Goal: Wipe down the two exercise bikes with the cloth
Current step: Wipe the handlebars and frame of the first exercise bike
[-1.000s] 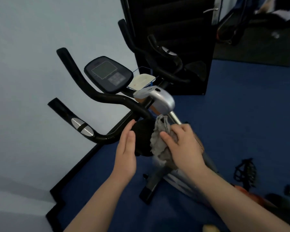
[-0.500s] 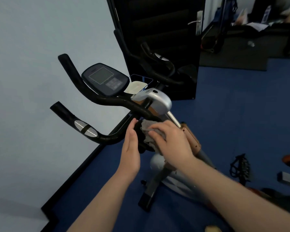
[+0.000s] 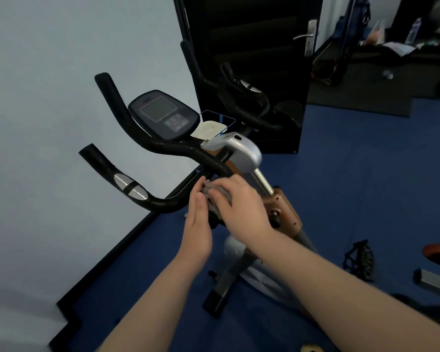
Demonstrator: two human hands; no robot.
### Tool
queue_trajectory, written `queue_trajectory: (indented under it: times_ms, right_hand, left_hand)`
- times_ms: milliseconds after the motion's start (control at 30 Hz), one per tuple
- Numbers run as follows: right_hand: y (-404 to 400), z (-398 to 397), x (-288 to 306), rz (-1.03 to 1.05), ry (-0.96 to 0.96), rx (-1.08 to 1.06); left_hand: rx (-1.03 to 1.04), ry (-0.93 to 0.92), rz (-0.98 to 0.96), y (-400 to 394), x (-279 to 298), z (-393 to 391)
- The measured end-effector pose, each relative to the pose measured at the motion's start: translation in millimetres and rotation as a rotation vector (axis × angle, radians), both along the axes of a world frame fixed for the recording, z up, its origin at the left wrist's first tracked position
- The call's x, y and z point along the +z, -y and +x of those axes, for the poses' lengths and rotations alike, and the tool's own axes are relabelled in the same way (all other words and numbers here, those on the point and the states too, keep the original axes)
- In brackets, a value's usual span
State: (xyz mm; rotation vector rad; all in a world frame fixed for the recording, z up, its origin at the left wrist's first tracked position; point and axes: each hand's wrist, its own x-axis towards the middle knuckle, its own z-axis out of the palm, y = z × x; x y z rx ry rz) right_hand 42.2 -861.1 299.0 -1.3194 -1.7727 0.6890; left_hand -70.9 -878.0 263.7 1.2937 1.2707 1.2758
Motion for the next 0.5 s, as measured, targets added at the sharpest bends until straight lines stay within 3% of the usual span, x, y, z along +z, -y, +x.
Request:
queue_trajectory:
  times_ms: [100, 167, 367, 500]
  right_hand:
    - [14, 24, -9, -0.058, -0.055, 0.143]
    - [3, 38, -2, -0.038, 0.052, 0.193]
    - [8, -2, -6, 0.016, -0.124, 0.079]
    - [1, 35, -8, -0.01, 0.027, 0.216]
  left_hand:
    - [-0.01, -0.024, -0.011, 0, 1, -2]
    - [-0.005, -0.027, 0.003, -2, 1, -1]
    - [0.114, 0.039, 0.025, -1, -2, 9]
    - [0.147, 0.014, 0.035, 1, -1, 10]
